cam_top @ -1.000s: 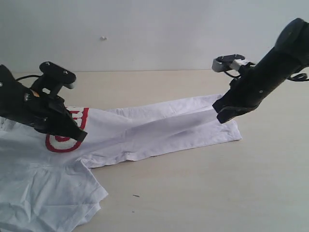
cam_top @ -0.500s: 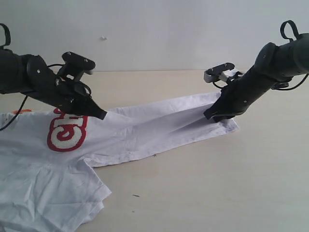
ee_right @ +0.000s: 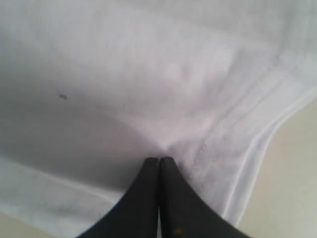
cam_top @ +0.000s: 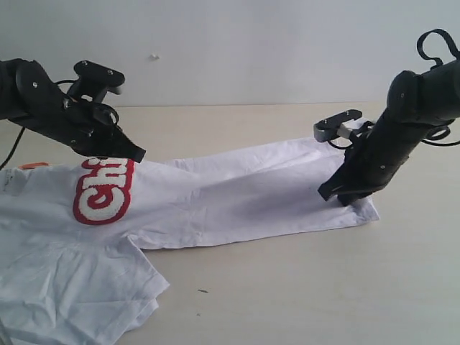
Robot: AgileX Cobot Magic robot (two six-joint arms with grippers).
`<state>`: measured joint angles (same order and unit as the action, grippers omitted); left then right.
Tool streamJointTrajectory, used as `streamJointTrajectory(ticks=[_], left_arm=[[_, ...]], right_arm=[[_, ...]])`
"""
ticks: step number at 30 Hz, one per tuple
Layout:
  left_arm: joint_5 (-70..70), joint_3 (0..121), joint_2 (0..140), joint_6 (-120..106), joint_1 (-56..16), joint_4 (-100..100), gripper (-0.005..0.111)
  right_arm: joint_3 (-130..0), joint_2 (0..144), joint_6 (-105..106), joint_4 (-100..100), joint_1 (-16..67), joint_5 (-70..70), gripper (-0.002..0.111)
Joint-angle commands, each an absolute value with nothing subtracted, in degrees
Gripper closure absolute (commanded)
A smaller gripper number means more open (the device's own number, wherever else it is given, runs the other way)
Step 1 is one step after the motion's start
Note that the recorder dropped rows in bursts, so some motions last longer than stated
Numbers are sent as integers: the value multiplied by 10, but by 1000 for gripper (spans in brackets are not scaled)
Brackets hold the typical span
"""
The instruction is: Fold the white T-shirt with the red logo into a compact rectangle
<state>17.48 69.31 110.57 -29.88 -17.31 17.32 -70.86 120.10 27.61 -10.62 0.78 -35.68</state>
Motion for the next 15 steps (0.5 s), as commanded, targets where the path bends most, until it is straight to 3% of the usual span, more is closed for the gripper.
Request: streamJointTrajectory(ticks=[1, 15], left_arm=[[197, 687, 1082, -303, -178, 199, 107], [344, 670, 1058, -340, -147, 180, 107]], right_arm=[[-629, 1200, 268, -69, 7, -434, 108], [-599, 1106, 256, -67, 7, -384, 108]])
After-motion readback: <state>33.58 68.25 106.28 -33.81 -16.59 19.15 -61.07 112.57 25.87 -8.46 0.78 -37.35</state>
